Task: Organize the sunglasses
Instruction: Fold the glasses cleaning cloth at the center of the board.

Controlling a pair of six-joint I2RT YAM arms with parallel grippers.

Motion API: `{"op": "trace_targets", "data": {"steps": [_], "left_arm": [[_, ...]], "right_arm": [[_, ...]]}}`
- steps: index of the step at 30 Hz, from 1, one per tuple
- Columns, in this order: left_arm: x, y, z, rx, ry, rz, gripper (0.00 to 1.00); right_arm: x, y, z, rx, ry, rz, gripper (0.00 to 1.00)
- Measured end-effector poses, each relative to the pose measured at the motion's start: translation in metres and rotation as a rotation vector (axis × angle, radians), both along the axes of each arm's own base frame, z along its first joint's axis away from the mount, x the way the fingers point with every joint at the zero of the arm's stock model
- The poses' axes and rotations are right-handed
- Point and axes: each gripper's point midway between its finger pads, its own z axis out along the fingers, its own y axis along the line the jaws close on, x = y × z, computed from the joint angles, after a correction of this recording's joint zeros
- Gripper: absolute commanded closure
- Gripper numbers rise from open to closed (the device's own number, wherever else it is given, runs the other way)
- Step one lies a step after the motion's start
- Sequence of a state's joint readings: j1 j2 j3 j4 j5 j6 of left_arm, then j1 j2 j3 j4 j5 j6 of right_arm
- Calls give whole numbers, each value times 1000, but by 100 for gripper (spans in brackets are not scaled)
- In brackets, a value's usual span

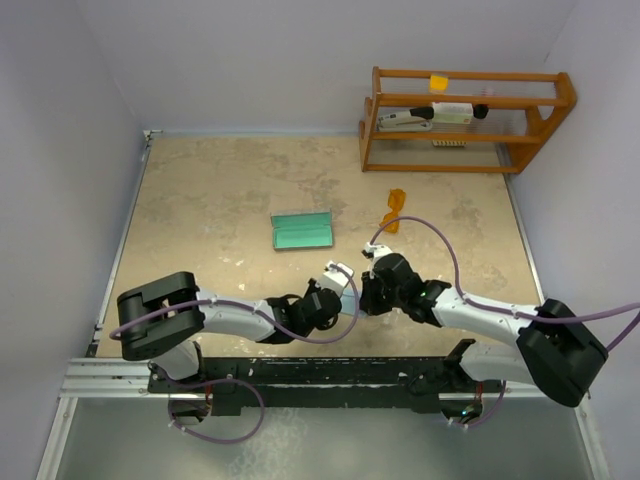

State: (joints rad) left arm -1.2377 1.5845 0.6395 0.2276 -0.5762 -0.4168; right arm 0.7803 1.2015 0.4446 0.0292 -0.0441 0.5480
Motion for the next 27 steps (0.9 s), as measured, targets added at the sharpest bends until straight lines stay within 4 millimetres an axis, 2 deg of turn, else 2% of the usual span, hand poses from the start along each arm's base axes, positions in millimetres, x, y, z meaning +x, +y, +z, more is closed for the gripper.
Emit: {"op": "trace_targets", "data": {"steps": [9, 27], "left_arm": [[-7, 3, -14, -4, 25, 1, 100], [-8, 1, -14, -17, 18, 5, 100]], "right_arm": [[-4, -3, -8, -11, 11, 0, 96], [-11, -9, -8, 24, -4, -14, 97]]}}
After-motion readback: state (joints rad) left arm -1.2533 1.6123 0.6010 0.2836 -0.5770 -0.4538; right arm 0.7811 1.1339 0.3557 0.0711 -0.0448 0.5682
